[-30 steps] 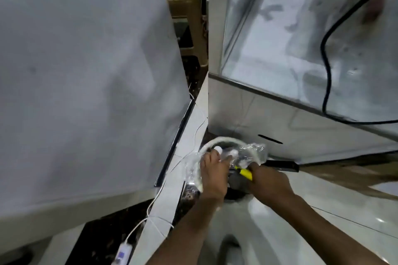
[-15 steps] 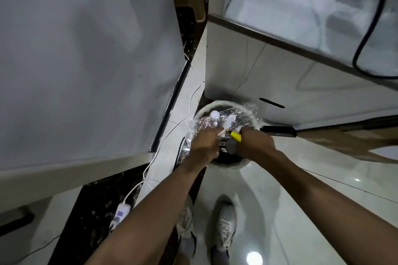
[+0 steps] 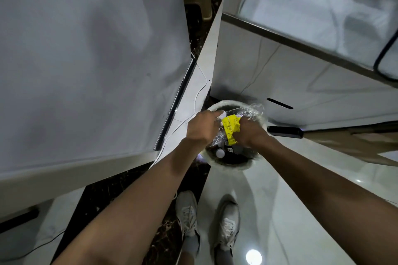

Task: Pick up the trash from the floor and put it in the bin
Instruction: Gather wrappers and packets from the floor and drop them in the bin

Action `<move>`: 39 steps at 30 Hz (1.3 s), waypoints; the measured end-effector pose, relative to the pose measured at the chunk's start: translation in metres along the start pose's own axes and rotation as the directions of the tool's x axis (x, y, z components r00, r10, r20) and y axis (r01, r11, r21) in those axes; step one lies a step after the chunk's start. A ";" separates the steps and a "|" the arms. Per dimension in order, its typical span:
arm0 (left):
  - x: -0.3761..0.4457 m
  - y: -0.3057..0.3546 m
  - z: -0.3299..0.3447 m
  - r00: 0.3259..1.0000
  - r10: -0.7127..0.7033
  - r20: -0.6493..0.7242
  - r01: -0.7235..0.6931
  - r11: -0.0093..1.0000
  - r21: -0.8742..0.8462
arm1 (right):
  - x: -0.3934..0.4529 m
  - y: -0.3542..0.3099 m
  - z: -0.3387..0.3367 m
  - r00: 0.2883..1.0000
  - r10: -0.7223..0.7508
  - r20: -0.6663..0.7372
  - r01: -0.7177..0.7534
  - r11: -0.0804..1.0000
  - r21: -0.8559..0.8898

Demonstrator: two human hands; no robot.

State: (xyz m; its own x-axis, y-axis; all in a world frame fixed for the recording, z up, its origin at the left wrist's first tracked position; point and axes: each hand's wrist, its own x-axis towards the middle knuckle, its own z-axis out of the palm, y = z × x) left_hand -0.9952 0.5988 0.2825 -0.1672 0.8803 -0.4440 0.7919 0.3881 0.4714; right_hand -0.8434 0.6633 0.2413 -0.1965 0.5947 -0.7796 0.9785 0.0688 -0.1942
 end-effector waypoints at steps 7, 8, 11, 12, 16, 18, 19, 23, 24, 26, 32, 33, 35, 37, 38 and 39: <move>-0.011 0.022 -0.029 0.999 0.001 0.054 -0.012 0.978 0.207 | -0.064 -0.036 -0.042 0.989 -0.131 -0.068 0.122 0.985 -0.124; -0.016 0.027 -0.036 0.999 0.011 0.048 -0.022 0.969 0.245 | -0.074 -0.039 -0.048 0.980 -0.150 -0.128 0.131 0.981 -0.143; -0.023 0.044 -0.066 0.999 0.039 0.009 -0.040 0.940 0.339 | -0.105 -0.050 -0.071 0.919 -0.231 -0.321 0.173 0.965 -0.199; -0.025 0.051 -0.078 0.999 0.038 0.016 -0.041 0.933 0.356 | -0.116 -0.052 -0.080 0.909 -0.254 -0.330 0.182 0.955 -0.233; -0.052 0.084 -0.128 0.999 0.012 0.032 -0.024 0.911 0.412 | -0.162 -0.060 -0.121 0.908 -0.279 -0.313 0.195 0.942 -0.273; -0.076 0.104 -0.152 0.999 0.051 -0.006 -0.042 0.886 0.461 | -0.191 -0.063 -0.139 0.902 -0.312 -0.298 0.228 0.931 -0.285; -0.091 0.116 -0.164 0.997 0.076 -0.014 -0.059 0.860 0.508 | -0.208 -0.065 -0.147 0.904 -0.318 -0.284 0.234 0.927 -0.293; -0.146 0.157 -0.209 0.993 0.117 0.018 -0.103 0.787 0.608 | -0.275 -0.073 -0.169 0.925 -0.307 -0.224 0.206 0.900 -0.383; -0.160 0.165 -0.223 0.994 0.109 0.014 -0.095 0.792 0.603 | -0.293 -0.075 -0.175 0.927 -0.304 -0.219 0.202 0.897 -0.393; -0.187 0.182 -0.248 0.994 0.105 -0.024 -0.072 0.814 0.576 | -0.327 -0.081 -0.187 0.933 -0.284 -0.222 0.186 0.907 -0.378; -0.260 0.239 -0.350 0.957 0.246 -0.153 -0.096 0.766 0.636 | -0.456 -0.086 -0.248 0.881 -0.240 -0.407 0.110 0.942 -0.317; -0.271 0.249 -0.366 0.945 0.277 -0.174 -0.104 0.758 0.644 | -0.478 -0.086 -0.257 0.865 -0.233 -0.444 0.097 0.946 -0.308; -0.296 0.274 -0.394 0.925 0.331 -0.187 -0.133 0.743 0.656 | -0.525 -0.084 -0.274 0.840 -0.201 -0.504 0.053 0.955 -0.293; -0.321 0.296 -0.412 0.906 0.378 -0.188 -0.167 0.731 0.662 | -0.566 -0.082 -0.285 0.821 -0.155 -0.550 0.004 0.964 -0.265; -0.334 0.306 -0.420 0.892 0.408 -0.194 -0.190 0.729 0.658 | -0.587 -0.081 -0.289 0.807 -0.132 -0.575 -0.018 0.969 -0.248; -0.348 0.316 -0.426 0.878 0.437 -0.197 -0.213 0.724 0.656 | -0.609 -0.079 -0.290 0.793 -0.106 -0.600 -0.042 0.973 -0.226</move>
State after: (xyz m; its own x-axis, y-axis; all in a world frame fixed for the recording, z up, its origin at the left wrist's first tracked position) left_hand -0.9373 0.5310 0.9109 0.0835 0.9959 -0.0338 0.9943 -0.0855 -0.0638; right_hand -0.7832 0.5279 0.9044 -0.2221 0.9448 -0.2410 0.9745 0.2235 -0.0218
